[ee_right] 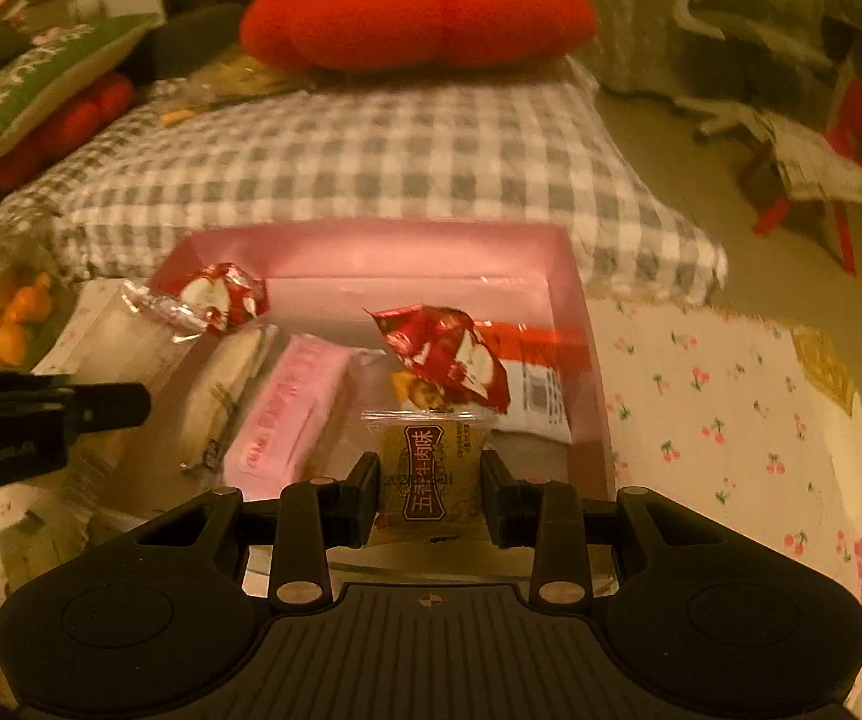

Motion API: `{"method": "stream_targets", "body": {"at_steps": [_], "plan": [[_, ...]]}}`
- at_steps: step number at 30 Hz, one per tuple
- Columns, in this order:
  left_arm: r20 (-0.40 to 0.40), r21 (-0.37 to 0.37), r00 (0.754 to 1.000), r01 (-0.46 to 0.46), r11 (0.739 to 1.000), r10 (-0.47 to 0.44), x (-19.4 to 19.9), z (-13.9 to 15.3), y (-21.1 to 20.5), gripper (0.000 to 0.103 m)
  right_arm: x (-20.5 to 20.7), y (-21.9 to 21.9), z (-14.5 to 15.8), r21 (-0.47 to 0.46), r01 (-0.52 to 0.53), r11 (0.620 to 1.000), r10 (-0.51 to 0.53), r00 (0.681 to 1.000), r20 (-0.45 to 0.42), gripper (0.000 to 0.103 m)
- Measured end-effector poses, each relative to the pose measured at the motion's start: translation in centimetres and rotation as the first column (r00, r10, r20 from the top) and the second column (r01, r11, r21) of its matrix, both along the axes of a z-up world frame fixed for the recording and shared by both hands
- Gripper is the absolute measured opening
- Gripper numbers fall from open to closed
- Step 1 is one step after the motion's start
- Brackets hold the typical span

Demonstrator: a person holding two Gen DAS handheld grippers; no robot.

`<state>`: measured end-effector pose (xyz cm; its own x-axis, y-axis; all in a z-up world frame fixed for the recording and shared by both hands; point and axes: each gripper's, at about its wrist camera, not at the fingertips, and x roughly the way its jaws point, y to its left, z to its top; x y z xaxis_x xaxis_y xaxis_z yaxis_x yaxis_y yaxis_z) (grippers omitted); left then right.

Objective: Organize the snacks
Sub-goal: 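Carry both packs into the pink box and open both tools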

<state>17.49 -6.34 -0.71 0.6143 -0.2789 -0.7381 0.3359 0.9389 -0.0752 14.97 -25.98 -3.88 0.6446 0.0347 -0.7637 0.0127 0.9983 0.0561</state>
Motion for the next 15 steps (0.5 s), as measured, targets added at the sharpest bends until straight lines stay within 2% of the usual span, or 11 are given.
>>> {"method": "stream_targets", "body": {"at_steps": [2, 6, 15], "plan": [[0.001, 0.016, 1.0, 0.0, 1.0, 0.0, 0.2, -0.1, -0.2, 0.018, 0.2, 0.1, -0.1, 0.015, 0.012, 1.0, -0.012, 1.0, -0.016, 0.033], [-0.004, 0.024, 1.0, -0.013, 1.0, 0.013, 0.5, -0.4, -0.3, 0.018, 0.4, 1.3, 0.0, -0.04, -0.015, 0.999, 0.013, 0.999, -0.043, 0.033], [-0.008, 0.015, 1.0, -0.022, 1.0, 0.022, 1.1, -0.6, -0.4, 0.018, 0.7, 3.6, 1.1, -0.069, -0.087, 0.994, 0.086, 0.996, -0.019, 0.033]]}}
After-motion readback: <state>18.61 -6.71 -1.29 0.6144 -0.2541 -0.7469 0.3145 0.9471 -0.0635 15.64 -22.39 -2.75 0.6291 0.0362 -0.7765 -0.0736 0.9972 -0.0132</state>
